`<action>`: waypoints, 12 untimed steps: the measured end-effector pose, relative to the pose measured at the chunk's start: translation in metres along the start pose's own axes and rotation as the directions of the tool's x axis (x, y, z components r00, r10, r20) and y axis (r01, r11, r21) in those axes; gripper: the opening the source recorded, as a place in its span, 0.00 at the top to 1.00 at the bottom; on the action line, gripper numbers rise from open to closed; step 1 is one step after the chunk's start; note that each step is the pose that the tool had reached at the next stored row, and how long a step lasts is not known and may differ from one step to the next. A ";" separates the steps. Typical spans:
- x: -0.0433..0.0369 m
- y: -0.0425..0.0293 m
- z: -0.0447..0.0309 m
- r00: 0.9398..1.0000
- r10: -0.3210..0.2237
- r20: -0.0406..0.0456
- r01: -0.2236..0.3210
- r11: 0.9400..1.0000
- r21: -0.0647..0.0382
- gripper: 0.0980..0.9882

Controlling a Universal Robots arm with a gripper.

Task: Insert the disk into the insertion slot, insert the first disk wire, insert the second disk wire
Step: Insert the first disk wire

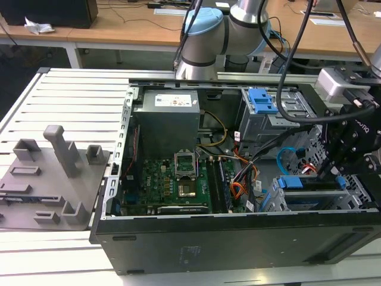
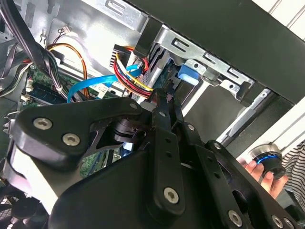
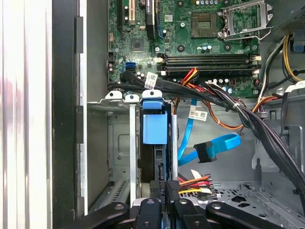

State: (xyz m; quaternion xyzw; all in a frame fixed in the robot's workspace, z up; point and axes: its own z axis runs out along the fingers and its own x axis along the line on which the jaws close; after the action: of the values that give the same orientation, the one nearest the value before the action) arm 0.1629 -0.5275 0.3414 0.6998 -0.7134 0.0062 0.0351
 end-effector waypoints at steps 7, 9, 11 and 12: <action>-0.0001 -0.0020 0.0024 1.000 0.000 0.000 0.000 1.000 0.000 0.92; -0.0001 -0.0021 0.0026 1.000 0.000 0.000 0.000 1.000 0.000 0.92; -0.0002 -0.0022 0.0026 1.000 0.000 0.000 0.000 1.000 0.000 0.92; -0.0002 -0.0024 0.0028 1.000 0.000 0.000 0.000 1.000 -0.001 0.92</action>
State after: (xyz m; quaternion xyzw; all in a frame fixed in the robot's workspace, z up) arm 0.1652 -0.5275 0.3385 0.6999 -0.7134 0.0060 0.0353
